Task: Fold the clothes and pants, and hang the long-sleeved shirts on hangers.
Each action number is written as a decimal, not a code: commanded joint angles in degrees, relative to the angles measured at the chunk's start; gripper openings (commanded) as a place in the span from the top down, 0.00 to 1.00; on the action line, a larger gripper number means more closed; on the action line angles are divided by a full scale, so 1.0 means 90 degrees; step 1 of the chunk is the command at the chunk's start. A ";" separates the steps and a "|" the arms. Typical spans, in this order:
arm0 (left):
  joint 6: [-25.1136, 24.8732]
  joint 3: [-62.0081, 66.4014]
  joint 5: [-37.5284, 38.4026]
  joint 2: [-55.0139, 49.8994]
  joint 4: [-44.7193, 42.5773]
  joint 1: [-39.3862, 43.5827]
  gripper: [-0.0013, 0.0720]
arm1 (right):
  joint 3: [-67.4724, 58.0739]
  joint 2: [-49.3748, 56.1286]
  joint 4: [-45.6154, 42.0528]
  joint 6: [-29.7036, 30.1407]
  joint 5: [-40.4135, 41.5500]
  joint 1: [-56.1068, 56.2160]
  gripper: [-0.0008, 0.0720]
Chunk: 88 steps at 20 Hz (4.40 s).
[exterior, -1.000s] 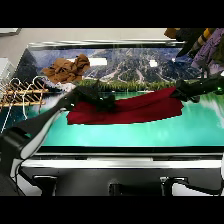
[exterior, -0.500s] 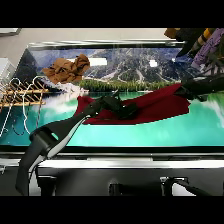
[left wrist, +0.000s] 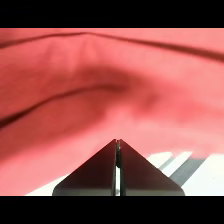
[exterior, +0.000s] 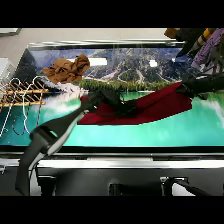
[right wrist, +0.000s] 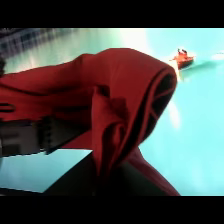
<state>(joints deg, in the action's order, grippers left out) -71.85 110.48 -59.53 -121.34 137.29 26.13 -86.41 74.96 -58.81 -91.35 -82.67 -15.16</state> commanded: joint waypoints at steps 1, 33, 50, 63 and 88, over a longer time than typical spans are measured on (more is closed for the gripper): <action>-0.0209 0.0053 -0.1588 0.0867 -0.1350 -0.0780 0.96 | -0.0005 0.0000 0.0624 0.0000 0.0206 0.0049 0.95; -0.0763 -0.0248 -0.3344 0.4711 -0.3473 -0.4762 0.96 | -0.0648 0.3160 0.2543 -0.0826 0.3803 0.4736 0.95; -0.0806 -0.0301 -0.3349 0.4711 -0.3444 -0.4760 0.96 | -0.0648 0.2421 0.2963 -0.0585 0.3623 0.4529 0.17; -0.0877 -0.0301 -0.3395 0.4711 -0.3451 -0.4760 0.96 | 0.1826 0.2103 0.2645 0.1462 0.1656 0.1154 0.18; -0.0874 -0.0304 -0.3393 0.4602 -0.3449 -0.4760 0.96 | 0.2057 0.2960 0.3349 0.1868 0.2936 0.2482 0.94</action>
<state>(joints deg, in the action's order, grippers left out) -79.72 107.77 -90.04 -79.61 106.24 -16.69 -67.92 101.54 -28.01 -74.52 -56.86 5.91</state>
